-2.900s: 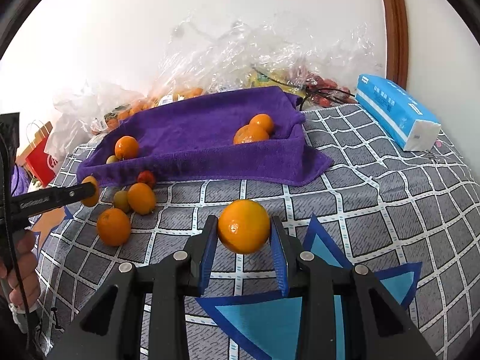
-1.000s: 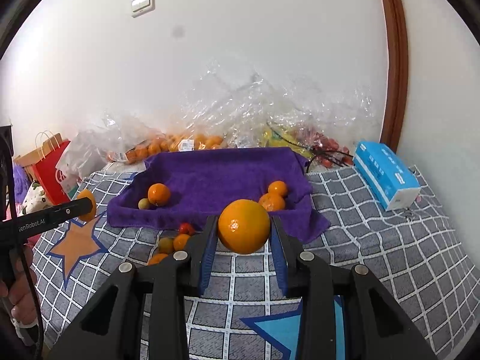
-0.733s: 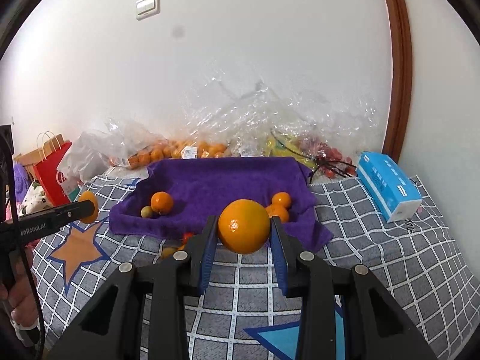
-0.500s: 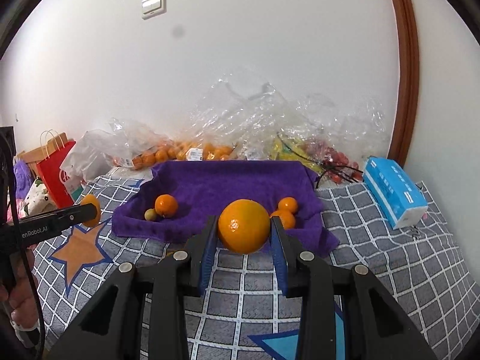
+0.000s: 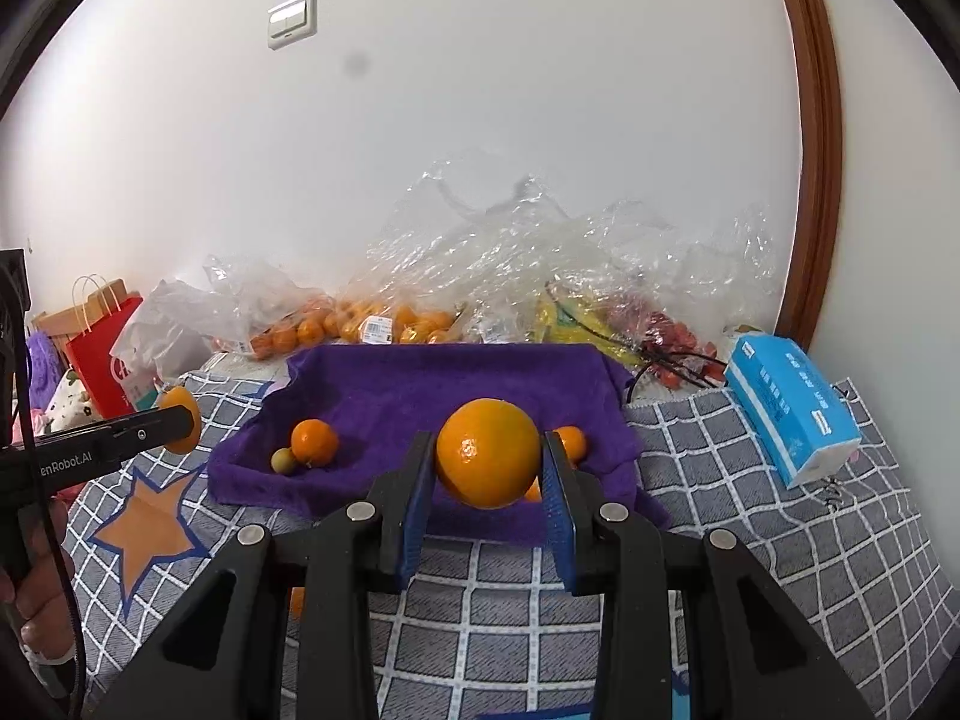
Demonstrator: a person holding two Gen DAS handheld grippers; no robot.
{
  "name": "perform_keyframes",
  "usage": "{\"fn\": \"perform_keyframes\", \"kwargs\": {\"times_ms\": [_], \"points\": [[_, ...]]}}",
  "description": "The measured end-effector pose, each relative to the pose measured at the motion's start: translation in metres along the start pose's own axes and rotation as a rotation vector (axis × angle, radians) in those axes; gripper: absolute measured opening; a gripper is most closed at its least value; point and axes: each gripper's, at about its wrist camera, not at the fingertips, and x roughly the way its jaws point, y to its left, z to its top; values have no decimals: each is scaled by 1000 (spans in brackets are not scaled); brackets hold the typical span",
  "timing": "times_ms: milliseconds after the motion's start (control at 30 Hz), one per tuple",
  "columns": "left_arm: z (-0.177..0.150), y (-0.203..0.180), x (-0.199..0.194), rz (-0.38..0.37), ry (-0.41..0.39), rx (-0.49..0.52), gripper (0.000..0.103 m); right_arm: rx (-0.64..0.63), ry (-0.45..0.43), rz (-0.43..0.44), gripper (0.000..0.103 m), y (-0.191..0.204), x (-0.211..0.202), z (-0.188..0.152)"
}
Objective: Organize fruits
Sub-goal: 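Lift both held fruits and carry them over the purple towel, then lower both fruits onto the towel and open both grippers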
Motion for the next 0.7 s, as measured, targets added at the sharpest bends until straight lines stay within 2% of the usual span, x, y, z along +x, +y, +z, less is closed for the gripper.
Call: {"fn": "perform_keyframes", "kwargs": {"times_ms": [700], "points": [[34,-8,57,-6,41,27,32,21,32,-1,34,-18,63,29]]}}
